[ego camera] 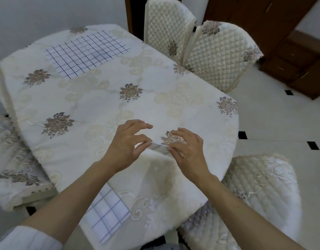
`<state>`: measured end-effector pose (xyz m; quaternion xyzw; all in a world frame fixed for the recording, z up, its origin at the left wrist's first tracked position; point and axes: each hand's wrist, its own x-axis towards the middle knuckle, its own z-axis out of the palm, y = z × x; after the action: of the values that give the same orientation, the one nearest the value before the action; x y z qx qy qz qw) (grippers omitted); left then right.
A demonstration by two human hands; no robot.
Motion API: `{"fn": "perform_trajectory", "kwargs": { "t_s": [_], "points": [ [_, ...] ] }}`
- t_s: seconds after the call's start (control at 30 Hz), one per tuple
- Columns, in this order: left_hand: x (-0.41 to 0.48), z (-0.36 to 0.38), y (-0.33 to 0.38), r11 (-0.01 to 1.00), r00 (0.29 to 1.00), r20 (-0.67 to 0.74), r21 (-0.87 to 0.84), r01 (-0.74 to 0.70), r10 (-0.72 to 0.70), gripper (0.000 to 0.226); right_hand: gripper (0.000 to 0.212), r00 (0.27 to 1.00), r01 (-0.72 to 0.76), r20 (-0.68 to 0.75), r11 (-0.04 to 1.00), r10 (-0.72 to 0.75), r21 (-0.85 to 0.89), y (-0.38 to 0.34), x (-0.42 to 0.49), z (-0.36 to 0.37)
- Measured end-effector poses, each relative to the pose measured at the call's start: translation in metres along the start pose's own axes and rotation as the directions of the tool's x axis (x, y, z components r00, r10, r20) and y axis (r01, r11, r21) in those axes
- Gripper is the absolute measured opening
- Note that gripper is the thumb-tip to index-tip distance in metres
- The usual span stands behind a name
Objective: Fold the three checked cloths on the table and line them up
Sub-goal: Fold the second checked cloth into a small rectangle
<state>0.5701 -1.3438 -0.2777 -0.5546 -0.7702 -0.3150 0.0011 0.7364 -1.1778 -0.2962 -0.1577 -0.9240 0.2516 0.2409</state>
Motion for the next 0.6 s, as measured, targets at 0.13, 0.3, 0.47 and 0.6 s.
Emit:
{"fn": "perform_trajectory", "kwargs": {
  "t_s": [0.13,0.3,0.47,0.6],
  "points": [
    [-0.014,-0.016,0.006,0.998,1.000,-0.016,-0.059,0.015,-0.016,0.021,0.005,1.000,-0.001,-0.022,1.000,0.002,0.002,-0.009,-0.009,-0.016],
    [-0.030,-0.052,0.011,0.995,0.997,-0.038,-0.074,0.072,-0.075,0.027,0.004,1.000,0.003,-0.030,0.999,-0.002,0.040,-0.014,-0.022,-0.035],
    [-0.056,-0.078,0.030,0.988,0.984,-0.091,-0.040,0.150,-0.153,0.030,0.005,0.999,-0.009,-0.048,0.987,0.017,0.162,-0.028,-0.030,-0.041],
    [-0.080,-0.088,0.053,0.965,0.951,-0.162,-0.061,0.256,-0.263,0.016,0.010,0.992,-0.056,-0.088,0.946,0.088,0.318,-0.045,-0.045,-0.045]
  ]
}}
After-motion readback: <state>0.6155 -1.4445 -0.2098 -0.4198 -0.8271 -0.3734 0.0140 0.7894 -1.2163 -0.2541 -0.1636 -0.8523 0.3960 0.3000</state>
